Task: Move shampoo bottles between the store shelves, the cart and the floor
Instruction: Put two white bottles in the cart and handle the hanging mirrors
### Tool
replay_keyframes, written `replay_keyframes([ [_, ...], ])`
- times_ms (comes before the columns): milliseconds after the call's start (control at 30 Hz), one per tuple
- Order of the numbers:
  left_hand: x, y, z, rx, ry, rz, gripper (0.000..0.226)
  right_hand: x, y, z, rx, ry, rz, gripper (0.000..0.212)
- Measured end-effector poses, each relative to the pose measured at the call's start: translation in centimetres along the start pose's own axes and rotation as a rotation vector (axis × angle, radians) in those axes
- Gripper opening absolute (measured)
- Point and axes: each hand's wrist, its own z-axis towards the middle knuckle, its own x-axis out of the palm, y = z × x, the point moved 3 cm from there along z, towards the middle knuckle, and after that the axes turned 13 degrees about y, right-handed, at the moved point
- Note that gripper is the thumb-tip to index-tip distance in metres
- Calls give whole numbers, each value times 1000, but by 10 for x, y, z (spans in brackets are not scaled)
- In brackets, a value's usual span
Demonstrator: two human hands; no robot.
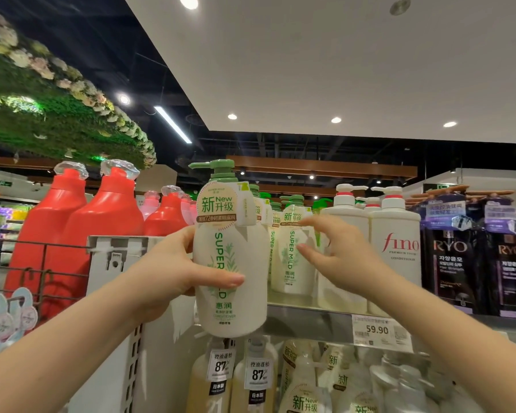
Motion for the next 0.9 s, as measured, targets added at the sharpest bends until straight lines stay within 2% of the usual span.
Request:
replay_keyframes([
  [100, 5, -7, 4, 18, 18, -8, 66, -3, -1, -24, -5, 70, 240, 38],
  [200, 13, -15, 12, 33, 29, -10, 67, -3, 2, -40, -6, 131, 397, 43],
  [300, 18, -21, 24, 44, 5, -8, 68, -1, 9, -41, -9, 129, 363, 58],
  [467, 31, -31, 44, 67, 0, -16, 58, 2, 9, -36, 35, 55, 321, 66],
  [633, 41, -34, 61, 88, 33, -25, 63, -1, 2, -26, 97, -33, 321, 60],
  [767, 46, -35, 76, 115, 73, -28, 47, 2, -6, -19, 132, -71, 313, 56],
  [900, 42, -26, 88, 118, 28, 27, 77, 14, -13, -16, 138, -81, 332, 55],
])
